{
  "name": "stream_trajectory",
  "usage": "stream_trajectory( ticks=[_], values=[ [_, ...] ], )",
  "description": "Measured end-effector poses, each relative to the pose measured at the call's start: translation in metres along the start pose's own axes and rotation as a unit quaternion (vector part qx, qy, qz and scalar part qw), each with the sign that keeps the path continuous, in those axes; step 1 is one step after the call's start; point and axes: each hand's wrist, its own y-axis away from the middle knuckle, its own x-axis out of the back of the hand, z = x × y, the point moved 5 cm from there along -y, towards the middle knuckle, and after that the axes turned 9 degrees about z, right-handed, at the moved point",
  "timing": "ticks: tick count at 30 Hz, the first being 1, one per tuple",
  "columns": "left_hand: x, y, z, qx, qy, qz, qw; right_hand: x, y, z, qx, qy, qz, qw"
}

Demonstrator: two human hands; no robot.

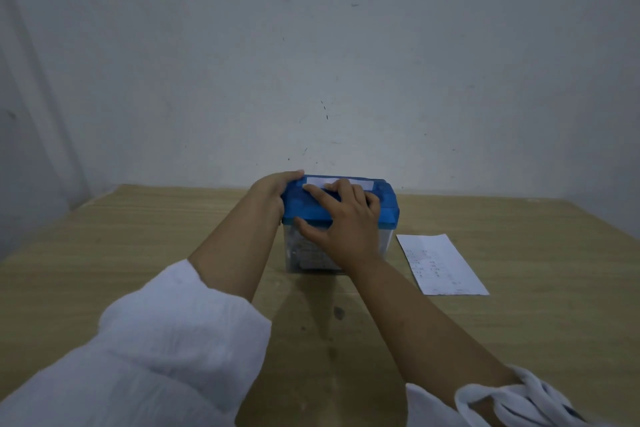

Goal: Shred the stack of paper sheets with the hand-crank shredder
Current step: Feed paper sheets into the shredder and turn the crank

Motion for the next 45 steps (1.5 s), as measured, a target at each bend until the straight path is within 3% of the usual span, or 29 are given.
stream_trajectory(
  ticks=[5,11,17,21,26,29,35,41,45],
  values=[
    [0.004,-0.017,-0.001,-0.012,0.037,-0.009,0.999,0.000,0.000,-0.001,0.007,-0.001,0.004,1.000],
    [0.004,-0.030,-0.002,-0.051,0.112,0.042,0.992,0.000,0.000,0.000,0.009,-0.001,0.013,1.000],
    [0.006,-0.033,-0.002,-0.149,0.204,0.050,0.966,-0.001,0.000,0.000,0.006,-0.005,0.005,1.000],
    [0.013,-0.029,0.007,-0.260,0.179,0.078,0.946,-0.001,0.000,0.000,-0.005,-0.013,-0.001,1.000],
    [0.018,-0.012,0.006,-0.330,0.170,0.133,0.919,-0.002,-0.001,0.001,-0.020,-0.027,-0.019,0.999],
    [0.018,-0.002,0.007,-0.293,0.202,0.116,0.927,-0.001,-0.001,0.001,-0.034,-0.038,-0.039,0.998],
    [0.028,0.001,0.023,-0.231,0.167,0.113,0.952,0.001,-0.002,0.000,-0.040,-0.034,-0.057,0.997],
    [0.035,0.021,-0.012,-0.267,0.250,0.167,0.916,0.001,-0.006,0.002,-0.047,-0.031,-0.092,0.994],
    [0.042,0.019,-0.068,-0.195,0.239,0.225,0.924,0.002,-0.005,0.000,-0.051,-0.026,-0.115,0.992]
  ],
)
